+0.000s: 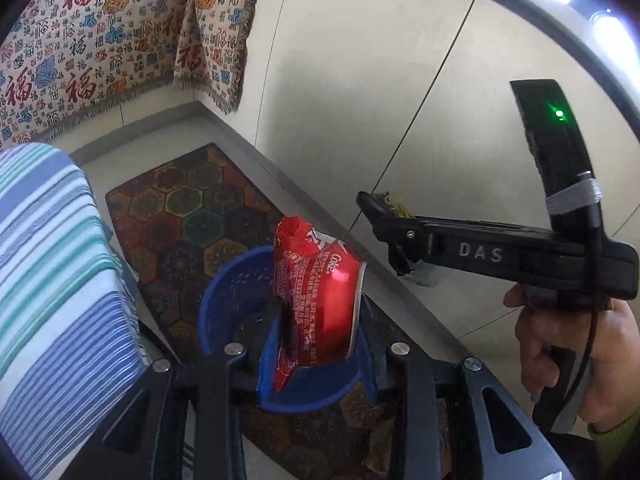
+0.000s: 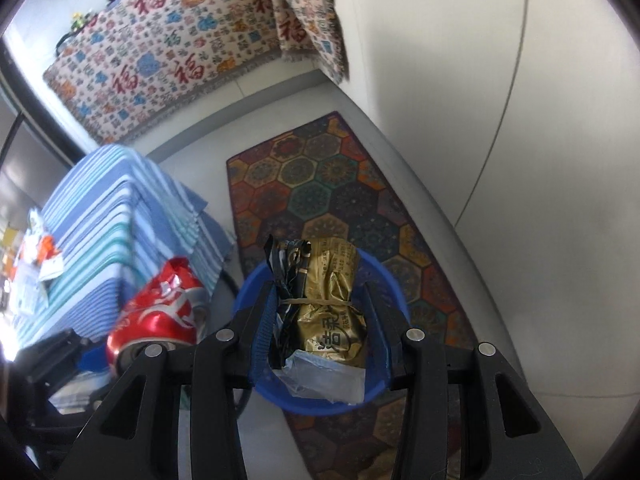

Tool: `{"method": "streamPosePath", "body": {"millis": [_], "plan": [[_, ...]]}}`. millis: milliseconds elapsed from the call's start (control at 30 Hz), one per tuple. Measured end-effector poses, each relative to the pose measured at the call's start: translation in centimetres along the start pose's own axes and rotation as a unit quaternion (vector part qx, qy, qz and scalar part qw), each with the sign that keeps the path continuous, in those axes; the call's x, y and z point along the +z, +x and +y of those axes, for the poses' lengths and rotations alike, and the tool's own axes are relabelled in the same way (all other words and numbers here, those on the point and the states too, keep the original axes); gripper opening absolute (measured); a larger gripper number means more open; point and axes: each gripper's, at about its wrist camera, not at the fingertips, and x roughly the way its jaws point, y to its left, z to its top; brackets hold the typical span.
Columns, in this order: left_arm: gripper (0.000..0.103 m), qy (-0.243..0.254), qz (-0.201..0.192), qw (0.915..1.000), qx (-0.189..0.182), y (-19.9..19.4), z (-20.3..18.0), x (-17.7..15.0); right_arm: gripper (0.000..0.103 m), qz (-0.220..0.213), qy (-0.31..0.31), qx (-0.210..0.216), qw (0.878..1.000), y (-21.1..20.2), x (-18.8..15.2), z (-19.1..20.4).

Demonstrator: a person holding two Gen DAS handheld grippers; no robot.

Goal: Collect trash
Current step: 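Carry the snack and red can to the wastebasket and open both tools, then return both tools from the wastebasket to the table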

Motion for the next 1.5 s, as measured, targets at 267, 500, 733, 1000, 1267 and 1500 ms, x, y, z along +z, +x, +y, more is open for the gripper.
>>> {"method": "streamPosePath", "body": {"millis": [267,500,733,1000,1267,1500], "plan": [[0.034,-0.003,0.024,0.9997,0.011,4.8,-0.1,-0.3,0.044,0.013,0.038,0.011,0.999,2.2,0.3,-2.5],[0.039,0.004,0.047,0.9985,0.028,7.7,0.3,-0.3,0.060,0.013,0.060,0.027,0.998,3.6,0.9,-3.3],[0.054,-0.005,0.030,0.9989,0.035,6.6,0.7,0.2,0.062,-0.001,0.067,0.037,0.997,2.7,1.4,-3.0],[0.054,-0.009,-0.042,0.9988,0.023,-1.4,0.0,0.8,0.075,-0.090,0.019,0.015,0.996,-3.4,1.7,0.3],[0.056,-0.013,-0.080,0.9953,0.053,-12.4,2.6,-4.3,0.092,-0.176,-0.094,0.000,0.980,-8.9,-1.0,8.3],[0.056,-0.067,-0.050,0.9858,0.146,-18.0,11.4,-12.5,0.092,-0.137,-0.179,0.047,0.973,-6.5,-5.0,18.0]]}}
